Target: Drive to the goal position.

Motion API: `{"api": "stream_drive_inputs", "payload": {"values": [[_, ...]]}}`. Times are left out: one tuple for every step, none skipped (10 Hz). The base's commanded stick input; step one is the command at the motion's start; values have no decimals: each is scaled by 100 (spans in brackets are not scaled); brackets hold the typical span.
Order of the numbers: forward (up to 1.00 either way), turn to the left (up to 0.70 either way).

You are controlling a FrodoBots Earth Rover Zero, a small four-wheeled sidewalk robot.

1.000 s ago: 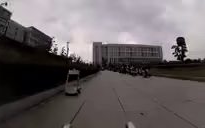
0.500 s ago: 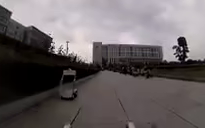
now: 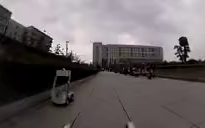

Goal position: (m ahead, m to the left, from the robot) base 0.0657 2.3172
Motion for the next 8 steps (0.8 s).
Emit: {"api": "stream_drive_inputs", "payload": {"values": [[70, 0], [70, 0], [70, -1], [70, -3], [70, -8], [70, -12], [70, -13], [70, -12]]}}
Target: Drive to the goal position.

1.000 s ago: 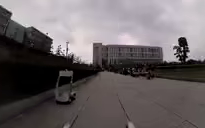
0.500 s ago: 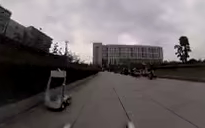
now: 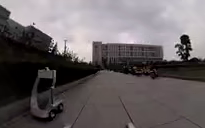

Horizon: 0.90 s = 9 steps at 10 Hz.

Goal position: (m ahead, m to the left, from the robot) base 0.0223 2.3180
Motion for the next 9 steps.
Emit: {"api": "stream_drive_inputs", "payload": {"values": [[70, -6], [70, 0], [70, 0], [70, 0], [70, 0], [70, 0], [70, 0], [70, 0], [70, 0]]}}
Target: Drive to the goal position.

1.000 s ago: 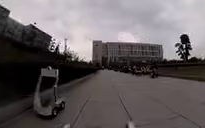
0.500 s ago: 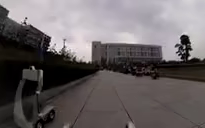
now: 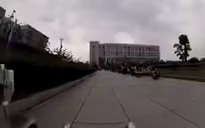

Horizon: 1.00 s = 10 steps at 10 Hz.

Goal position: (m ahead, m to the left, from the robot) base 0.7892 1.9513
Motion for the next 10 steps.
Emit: {"api": "stream_drive_inputs", "payload": {"values": [[70, 0], [70, 0], [70, 0], [70, 0], [70, 0], [70, -1], [70, -2], [70, -2], [70, -3], [70, -14]]}}
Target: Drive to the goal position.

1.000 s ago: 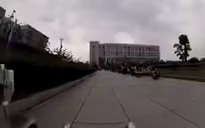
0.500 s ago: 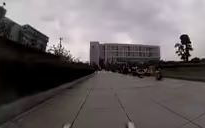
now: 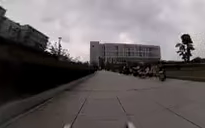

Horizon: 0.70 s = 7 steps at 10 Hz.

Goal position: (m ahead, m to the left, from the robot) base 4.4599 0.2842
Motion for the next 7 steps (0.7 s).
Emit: {"api": "stream_drive_inputs", "payload": {"values": [[70, -14], [70, -14], [70, -14], [70, -13], [70, -11], [70, -10], [70, -3]]}}
